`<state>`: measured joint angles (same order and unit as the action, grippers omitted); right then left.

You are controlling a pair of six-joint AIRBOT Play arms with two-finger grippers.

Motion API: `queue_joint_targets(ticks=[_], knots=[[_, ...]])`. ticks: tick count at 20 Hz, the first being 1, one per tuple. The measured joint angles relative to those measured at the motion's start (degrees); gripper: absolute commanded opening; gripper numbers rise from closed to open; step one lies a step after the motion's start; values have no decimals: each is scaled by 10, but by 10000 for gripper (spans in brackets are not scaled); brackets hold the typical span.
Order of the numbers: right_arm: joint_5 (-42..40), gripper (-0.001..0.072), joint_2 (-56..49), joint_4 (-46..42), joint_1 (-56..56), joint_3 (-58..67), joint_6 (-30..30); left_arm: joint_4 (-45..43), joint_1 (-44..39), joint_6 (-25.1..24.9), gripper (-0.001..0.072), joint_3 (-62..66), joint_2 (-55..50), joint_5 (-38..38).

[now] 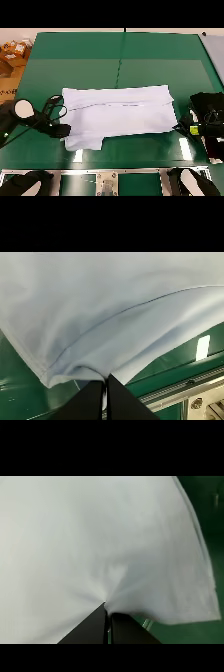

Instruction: Fold the shirts.

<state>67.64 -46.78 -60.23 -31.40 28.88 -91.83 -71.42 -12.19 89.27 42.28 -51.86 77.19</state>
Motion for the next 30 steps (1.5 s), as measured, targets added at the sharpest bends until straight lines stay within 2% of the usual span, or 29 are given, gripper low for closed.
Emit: queue_joint_targets(ticks=[3,6,10,14,15,16,17,18,19,21,23,27,28,29,30], knots=[[-1,19,6,17,21,34,-4,-11,0,-5,22,40,-17,-8],[-40,19,-37,36,57,88,-5,-30,3,-9,22,103,-66,-32],[-89,19,-159,60,102,193,-5,-41,32,-18,23,210,-151,-64],[-133,20,-317,77,145,314,-5,-14,49,-54,24,299,-264,-100],[-143,105,-354,83,153,341,-5,-1,51,-63,26,314,-298,-110],[-153,256,-392,91,160,369,-6,8,52,-68,38,326,-327,-120],[-162,392,-424,97,164,394,-6,16,53,-73,354,335,-356,-139],[-171,448,-455,104,167,421,-6,18,54,-76,654,341,-375,-155],[-175,447,-478,109,166,446,-5,18,55,-77,676,348,-389,-183],[-167,458,-509,115,150,495,17,-8,55,-65,679,367,-407,-222],[-125,541,-525,109,121,535,54,-68,56,-36,679,402,-416,-226],[-28,544,-547,74,56,570,118,-141,56,2,677,469,-424,-150],[-8,544,-555,69,46,571,133,-141,56,5,612,478,-425,-132],[8,544,-564,64,38,569,147,-139,56,7,493,485,-425,-115],[18,544,-573,62,35,567,159,-132,56,6,411,490,-426,-101]])
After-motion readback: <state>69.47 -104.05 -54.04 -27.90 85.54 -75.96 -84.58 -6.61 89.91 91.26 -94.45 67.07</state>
